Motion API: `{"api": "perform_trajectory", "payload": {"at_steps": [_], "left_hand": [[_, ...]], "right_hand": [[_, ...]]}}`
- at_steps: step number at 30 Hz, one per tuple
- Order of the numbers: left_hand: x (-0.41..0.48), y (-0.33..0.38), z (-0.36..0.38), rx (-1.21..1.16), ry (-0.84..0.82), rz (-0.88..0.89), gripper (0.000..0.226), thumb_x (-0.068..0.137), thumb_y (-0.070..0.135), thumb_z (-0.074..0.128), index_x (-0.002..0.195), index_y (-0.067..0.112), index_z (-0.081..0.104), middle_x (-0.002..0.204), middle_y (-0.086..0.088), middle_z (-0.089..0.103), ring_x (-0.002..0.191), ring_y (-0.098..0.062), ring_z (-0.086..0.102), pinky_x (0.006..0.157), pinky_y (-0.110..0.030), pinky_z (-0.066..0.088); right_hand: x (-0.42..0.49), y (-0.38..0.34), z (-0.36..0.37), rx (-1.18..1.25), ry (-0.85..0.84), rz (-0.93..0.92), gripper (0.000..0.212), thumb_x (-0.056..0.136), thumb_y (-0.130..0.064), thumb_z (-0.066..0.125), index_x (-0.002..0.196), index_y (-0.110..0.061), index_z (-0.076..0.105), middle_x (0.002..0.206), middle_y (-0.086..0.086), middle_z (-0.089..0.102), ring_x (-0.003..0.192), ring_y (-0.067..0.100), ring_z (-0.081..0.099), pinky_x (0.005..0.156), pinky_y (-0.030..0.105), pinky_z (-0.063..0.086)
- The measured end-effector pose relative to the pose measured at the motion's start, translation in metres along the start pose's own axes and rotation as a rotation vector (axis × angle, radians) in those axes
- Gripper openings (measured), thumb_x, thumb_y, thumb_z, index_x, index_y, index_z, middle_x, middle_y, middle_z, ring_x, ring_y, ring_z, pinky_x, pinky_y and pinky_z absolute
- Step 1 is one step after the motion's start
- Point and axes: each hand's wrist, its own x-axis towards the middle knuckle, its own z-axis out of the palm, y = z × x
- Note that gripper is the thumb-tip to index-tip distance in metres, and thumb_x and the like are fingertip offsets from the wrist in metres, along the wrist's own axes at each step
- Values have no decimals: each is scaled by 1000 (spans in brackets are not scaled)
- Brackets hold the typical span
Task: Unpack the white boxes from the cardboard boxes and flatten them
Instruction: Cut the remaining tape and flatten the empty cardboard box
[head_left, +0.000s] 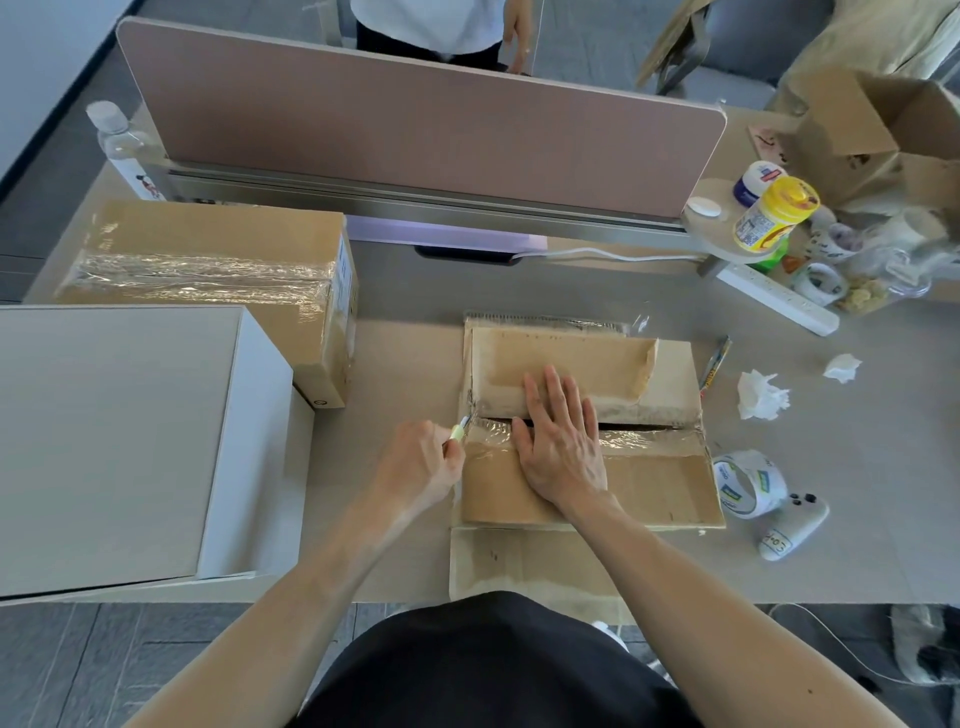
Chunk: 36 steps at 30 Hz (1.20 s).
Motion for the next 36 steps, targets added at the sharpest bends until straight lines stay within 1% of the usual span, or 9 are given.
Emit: {"api": "perform_trajectory", "payload": {"at_steps": [2,5,16,20,24,27,29,32,36], "left_hand": [[-2,2,-2,11,-7,4,52,91,15,53,48,16,24,43,2,24,40,-14,23,46,-32,19],[-6,2,-5,-11,-6,32,53,90,12,53,48,16,21,43,2,20,40,-16,20,42,-25,14],[-23,-4,-1,-121,-21,48,44,84,18,48,47,15,23,39,4,19,39,-17,21,39,-26,16],[-25,-13,-2,-145,-30,73,51,91,14,53,48,16,26,40,5,21,40,-18,26,42,-27,15],[-21,-8,-18,-192,87,65,46,88,20,49,51,20,22,42,5,21,42,-19,24,42,-26,20],[-2,1,-26,-97,126,41,41,88,21,45,53,20,23,44,4,23,42,-18,19,41,-27,18],[12,6,-24,-24,84,-2,45,92,16,48,53,17,27,45,2,29,41,-14,25,40,-26,17],[24,9,-17,52,52,-10,44,94,19,48,53,16,31,48,1,37,46,-18,36,43,-29,20],[24,7,-15,64,55,11,45,94,19,49,52,18,31,48,2,37,43,-15,33,44,-29,19]], "right_hand": [[0,0,1,2,4,0,63,100,-49,25,157,-29,7,165,-1,-2,152,24,-3,123,41,-1],[0,0,1,10,13,0,63,101,-46,31,157,-28,9,165,0,0,152,25,-2,123,41,0],[-1,-1,0,22,5,7,63,102,-46,30,157,-29,6,165,-1,-3,152,24,-5,123,41,-2],[0,-1,-1,25,3,6,63,102,-46,30,157,-29,6,165,-1,-4,152,24,-6,123,41,-2],[0,-1,-1,28,12,3,62,102,-46,30,157,-29,8,165,-1,-3,152,24,-5,123,41,-2],[-1,-1,-1,28,14,2,62,102,-46,30,157,-29,8,165,-2,-3,152,23,-5,123,40,-2],[0,-1,-2,34,9,3,62,102,-46,30,157,-29,8,165,-2,-3,152,23,-5,123,40,-2],[0,-1,-2,22,24,1,62,101,-47,31,157,-28,9,165,-1,-1,152,23,-3,123,40,-1],[-1,0,-1,23,34,1,63,101,-46,32,157,-28,11,165,-1,0,152,22,-2,123,40,-1]]}}
